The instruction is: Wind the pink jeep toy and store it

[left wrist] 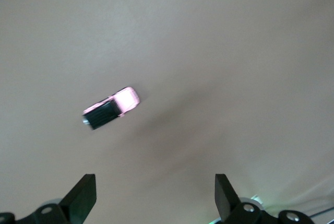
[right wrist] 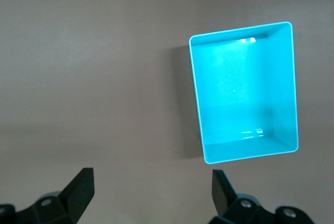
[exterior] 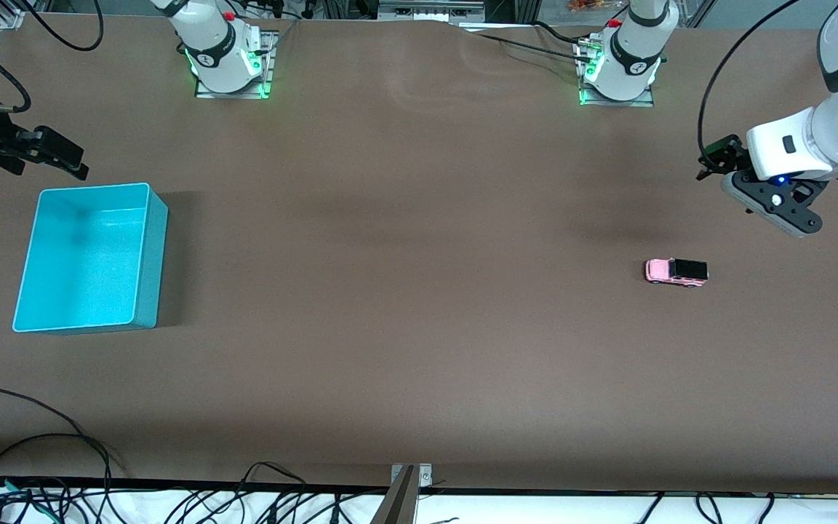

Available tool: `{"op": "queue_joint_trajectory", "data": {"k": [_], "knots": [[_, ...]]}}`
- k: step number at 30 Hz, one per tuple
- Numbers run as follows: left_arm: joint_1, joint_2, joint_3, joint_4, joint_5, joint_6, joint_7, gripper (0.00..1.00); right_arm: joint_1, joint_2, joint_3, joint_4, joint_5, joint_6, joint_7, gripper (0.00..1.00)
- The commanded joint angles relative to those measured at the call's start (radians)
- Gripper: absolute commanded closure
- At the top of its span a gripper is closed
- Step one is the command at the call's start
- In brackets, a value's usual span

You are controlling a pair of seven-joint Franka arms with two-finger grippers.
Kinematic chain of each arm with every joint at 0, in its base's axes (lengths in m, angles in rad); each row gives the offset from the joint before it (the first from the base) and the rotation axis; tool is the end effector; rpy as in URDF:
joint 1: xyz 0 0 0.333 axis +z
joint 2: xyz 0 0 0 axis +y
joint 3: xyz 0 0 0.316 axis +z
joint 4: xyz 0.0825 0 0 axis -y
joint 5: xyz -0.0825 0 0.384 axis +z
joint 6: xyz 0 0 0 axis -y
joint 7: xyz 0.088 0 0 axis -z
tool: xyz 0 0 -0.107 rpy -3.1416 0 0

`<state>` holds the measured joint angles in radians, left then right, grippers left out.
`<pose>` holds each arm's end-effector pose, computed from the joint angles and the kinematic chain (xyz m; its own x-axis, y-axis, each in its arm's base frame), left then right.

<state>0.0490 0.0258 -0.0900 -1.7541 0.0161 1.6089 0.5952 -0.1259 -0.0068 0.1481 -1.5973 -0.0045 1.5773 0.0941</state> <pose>0.5515 -0.0205 0.5274 0.7904 -0.5943 -0.1484 -0.5887 -0.8040 0.0842 0.5524 0.0121 0.6163 0.9973 -0.0718 -0.0127 -0.0717 -0.9974 0.0067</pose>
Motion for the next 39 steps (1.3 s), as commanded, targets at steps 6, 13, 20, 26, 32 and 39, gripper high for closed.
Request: {"op": "queue_joint_trajectory", "data": {"k": [6,13,20,26,32,39], "knots": [[0.012,0.049,-0.011,0.005,0.097,0.034,0.293,0.00,-0.005,0.008,0.007,0.028,0.014,-0.025,0.010,0.00],[0.066,0.094,-0.011,-0.059,0.091,0.114,0.543,0.00,-0.005,0.008,0.005,0.028,0.014,-0.025,0.010,0.00],[0.112,0.151,-0.013,-0.114,0.085,0.262,0.699,0.00,-0.005,0.008,0.007,0.028,0.014,-0.025,0.010,0.00],[0.140,0.192,-0.011,-0.208,0.088,0.419,0.807,0.00,-0.005,0.008,0.005,0.028,0.014,-0.025,0.012,0.00],[0.175,0.246,-0.011,-0.289,0.091,0.600,0.943,0.00,-0.005,0.010,0.005,0.028,0.014,-0.025,0.012,0.00],[0.184,0.305,-0.011,-0.321,0.093,0.692,0.979,0.00,-0.005,0.010,0.007,0.028,0.014,-0.025,0.012,0.00]]}}
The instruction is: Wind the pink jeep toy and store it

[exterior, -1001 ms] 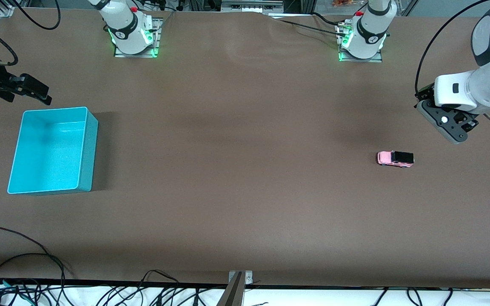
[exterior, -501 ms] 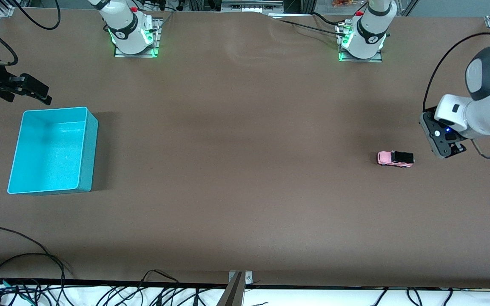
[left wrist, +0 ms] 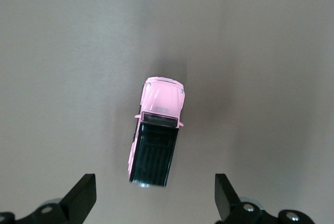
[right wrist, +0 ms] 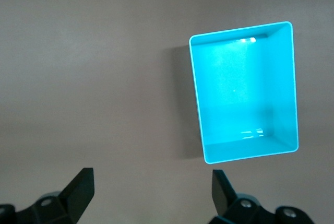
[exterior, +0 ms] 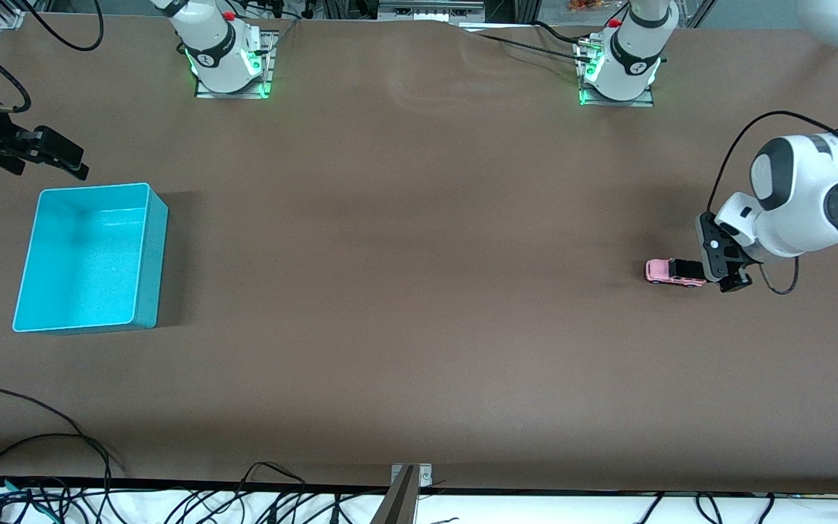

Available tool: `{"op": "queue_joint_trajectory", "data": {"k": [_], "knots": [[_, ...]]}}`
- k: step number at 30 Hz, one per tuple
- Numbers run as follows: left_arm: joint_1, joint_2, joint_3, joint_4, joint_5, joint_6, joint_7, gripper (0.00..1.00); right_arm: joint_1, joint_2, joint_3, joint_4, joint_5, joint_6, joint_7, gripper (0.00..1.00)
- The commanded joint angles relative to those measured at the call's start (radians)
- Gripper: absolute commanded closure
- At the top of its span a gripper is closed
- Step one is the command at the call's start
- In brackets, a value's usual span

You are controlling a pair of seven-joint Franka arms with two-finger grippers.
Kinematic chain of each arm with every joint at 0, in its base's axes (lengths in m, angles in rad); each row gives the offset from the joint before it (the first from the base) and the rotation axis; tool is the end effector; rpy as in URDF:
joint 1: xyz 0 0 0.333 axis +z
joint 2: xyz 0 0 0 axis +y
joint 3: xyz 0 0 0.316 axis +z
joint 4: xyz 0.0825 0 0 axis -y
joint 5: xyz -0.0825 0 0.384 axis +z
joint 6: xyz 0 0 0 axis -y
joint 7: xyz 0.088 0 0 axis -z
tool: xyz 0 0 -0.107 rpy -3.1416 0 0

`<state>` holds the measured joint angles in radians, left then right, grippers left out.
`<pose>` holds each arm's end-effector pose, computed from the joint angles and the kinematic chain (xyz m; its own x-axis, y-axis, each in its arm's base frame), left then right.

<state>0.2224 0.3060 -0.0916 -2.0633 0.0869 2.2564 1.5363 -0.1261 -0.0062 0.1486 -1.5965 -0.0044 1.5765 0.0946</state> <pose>0.5711 0.0784 0.2765 0.1069 -0.9936 -0.0370 -0.9877 -0.1104 0.1104 0.5525 0.0122 0.6163 0.9973 -0.0720 -0.0133 -0.0719 -0.9974 0.0066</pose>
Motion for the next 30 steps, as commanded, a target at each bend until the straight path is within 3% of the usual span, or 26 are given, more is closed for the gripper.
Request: {"op": "queue_joint_trajectory", "data": {"k": [1,20,24,28,30], "knots": [[0.011,0.028,-0.011,-0.012,0.023,0.054,0.038,0.00,-0.004,0.009,0.005,0.027,0.014,-0.024,0.010,0.00],[0.012,0.111,-0.011,-0.058,0.024,0.181,0.068,0.01,-0.004,0.008,0.006,0.027,0.014,-0.024,0.010,0.00],[0.012,0.123,-0.011,-0.058,0.020,0.183,0.061,0.19,-0.004,0.008,0.006,0.027,0.014,-0.024,0.010,0.00],[0.012,0.127,-0.010,-0.058,0.013,0.181,0.033,0.56,-0.004,0.008,0.006,0.027,0.014,-0.024,0.010,0.00],[0.012,0.127,-0.010,-0.058,0.013,0.175,-0.007,0.66,-0.004,0.008,0.006,0.027,0.014,-0.024,0.010,0.00]]}}
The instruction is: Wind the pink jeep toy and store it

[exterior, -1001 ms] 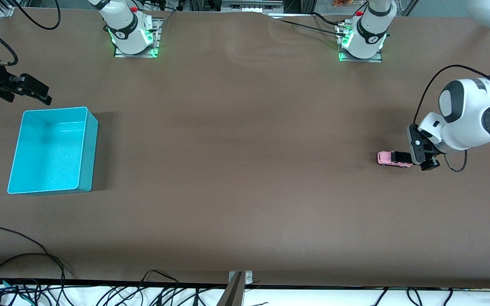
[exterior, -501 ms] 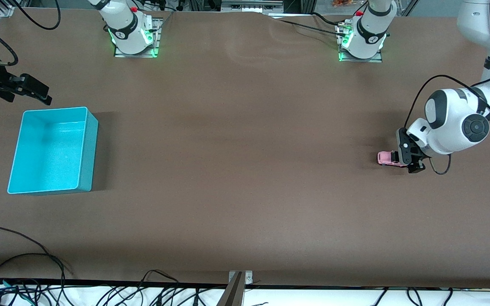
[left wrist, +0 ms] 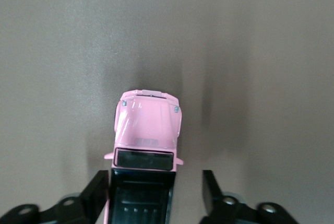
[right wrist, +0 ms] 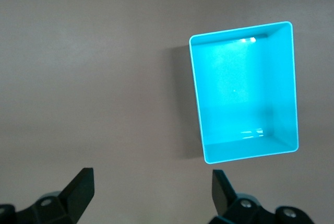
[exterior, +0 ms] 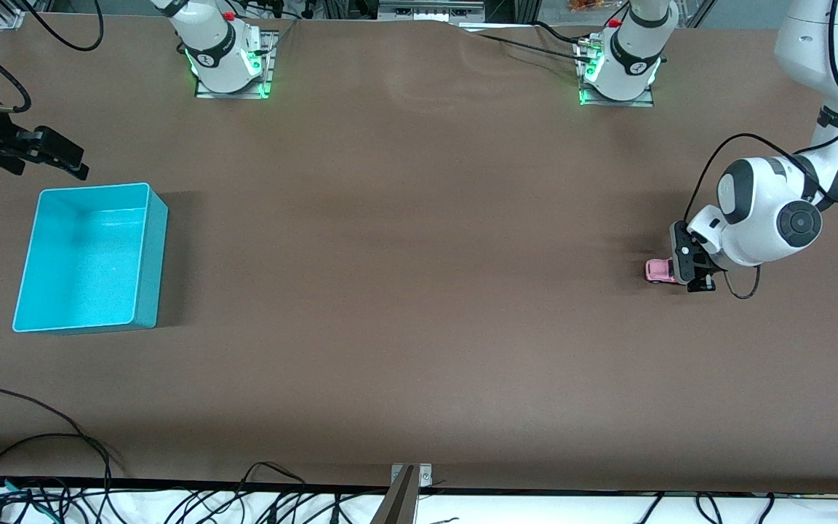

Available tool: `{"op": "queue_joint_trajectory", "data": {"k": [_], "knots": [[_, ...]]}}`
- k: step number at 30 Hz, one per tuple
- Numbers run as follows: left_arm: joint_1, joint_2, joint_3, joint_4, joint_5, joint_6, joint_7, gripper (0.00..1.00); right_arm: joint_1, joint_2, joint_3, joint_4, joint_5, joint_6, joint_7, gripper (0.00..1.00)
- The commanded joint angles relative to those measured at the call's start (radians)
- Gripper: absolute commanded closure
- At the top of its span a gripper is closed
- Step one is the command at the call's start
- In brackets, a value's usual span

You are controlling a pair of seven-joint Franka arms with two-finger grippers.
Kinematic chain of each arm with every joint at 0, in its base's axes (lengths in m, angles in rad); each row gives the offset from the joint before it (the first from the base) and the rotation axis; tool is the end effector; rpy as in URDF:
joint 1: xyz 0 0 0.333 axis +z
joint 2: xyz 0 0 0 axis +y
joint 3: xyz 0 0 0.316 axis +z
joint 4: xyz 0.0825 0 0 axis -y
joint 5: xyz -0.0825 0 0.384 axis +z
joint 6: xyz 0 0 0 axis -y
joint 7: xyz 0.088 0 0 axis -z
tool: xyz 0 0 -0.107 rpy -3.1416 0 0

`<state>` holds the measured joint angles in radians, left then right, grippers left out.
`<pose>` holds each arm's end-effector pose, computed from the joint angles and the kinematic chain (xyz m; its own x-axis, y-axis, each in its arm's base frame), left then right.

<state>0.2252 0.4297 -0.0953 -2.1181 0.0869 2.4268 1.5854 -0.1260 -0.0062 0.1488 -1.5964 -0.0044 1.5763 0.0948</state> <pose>0.5598 0.0730 0.1980 0.0521 -0.9986 -0.0074 -0.9916 -0.0526 0.1180 0.5525 0.0124 0.6163 0.9973 -0.0719 -0.0134 -0.0718 -0.9974 0.0066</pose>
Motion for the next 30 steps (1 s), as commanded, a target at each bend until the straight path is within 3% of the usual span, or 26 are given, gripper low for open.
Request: {"op": "queue_joint_trajectory", "data": {"k": [1,5,30], "knots": [[0.010,0.001,-0.006,-0.003,0.013,0.000,-0.074,0.73,-0.004,0.008,0.006,0.027,0.014,-0.024,0.010,0.00],[0.010,0.001,-0.006,-0.003,0.013,-0.006,-0.119,0.84,-0.004,0.008,0.006,0.027,0.014,-0.024,0.010,0.00],[0.017,0.024,-0.006,0.006,0.027,0.001,0.004,0.83,-0.004,0.008,0.006,0.027,0.014,-0.024,0.010,0.00]]}}
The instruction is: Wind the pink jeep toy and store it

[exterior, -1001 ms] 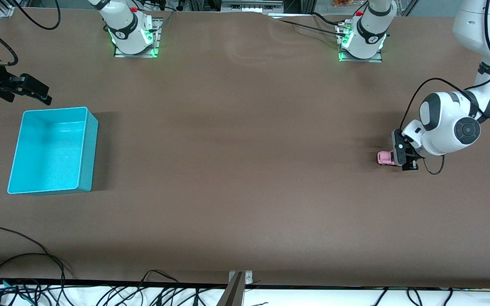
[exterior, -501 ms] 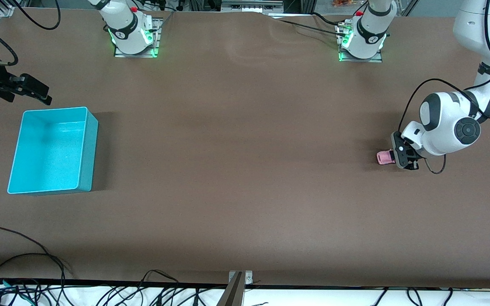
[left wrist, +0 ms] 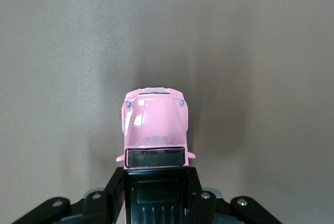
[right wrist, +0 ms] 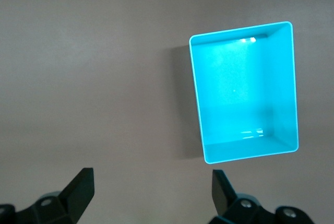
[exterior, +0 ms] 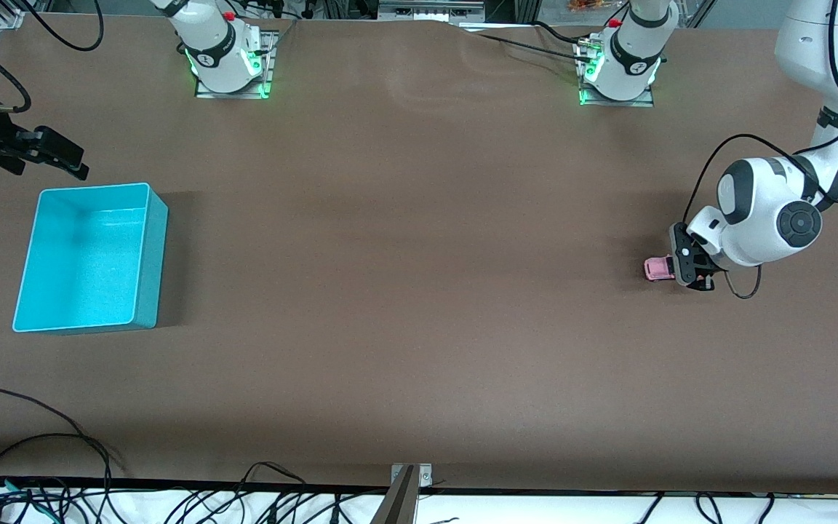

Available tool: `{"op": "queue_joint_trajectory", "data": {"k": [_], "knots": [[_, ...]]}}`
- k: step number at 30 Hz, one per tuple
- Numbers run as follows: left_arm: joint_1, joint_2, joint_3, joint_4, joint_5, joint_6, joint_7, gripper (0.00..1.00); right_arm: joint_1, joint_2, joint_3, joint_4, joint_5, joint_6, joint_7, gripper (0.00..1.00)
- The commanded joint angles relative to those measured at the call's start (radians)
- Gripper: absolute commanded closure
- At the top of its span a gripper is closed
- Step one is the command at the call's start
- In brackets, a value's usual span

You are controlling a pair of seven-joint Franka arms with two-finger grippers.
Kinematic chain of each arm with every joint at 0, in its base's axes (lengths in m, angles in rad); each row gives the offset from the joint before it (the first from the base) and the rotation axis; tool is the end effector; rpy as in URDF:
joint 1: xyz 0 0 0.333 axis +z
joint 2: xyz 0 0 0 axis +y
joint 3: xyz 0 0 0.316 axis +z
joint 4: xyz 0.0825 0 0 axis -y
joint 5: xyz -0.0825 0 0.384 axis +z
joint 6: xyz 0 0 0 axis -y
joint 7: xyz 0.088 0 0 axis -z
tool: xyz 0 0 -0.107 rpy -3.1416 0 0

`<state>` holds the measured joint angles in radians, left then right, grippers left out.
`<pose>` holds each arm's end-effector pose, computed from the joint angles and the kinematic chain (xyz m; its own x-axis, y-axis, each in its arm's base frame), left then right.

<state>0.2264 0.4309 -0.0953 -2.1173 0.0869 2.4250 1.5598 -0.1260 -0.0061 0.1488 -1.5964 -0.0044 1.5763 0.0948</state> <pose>0.5597 0.0736 0.1975 0.0787 -0.9968 -0.0103 -0.9896 -0.0793 0.1200 0.5525 0.0124 0.6162 0.9973 -0.0719 -0.0135 -0.0718 -0.9974 0.0066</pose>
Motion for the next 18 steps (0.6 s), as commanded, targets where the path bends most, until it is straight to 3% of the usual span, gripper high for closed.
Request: {"op": "queue_joint_trajectory", "data": {"k": [1,18], "knots": [[0.021,0.025,-0.006,0.005,0.027,0.003,0.034,0.83,-0.004,0.008,0.006,0.027,0.014,-0.024,0.009,0.00],[0.142,0.052,0.000,0.027,0.056,0.002,0.167,0.81,-0.004,0.008,0.006,0.027,0.014,-0.024,0.009,0.00]]}}
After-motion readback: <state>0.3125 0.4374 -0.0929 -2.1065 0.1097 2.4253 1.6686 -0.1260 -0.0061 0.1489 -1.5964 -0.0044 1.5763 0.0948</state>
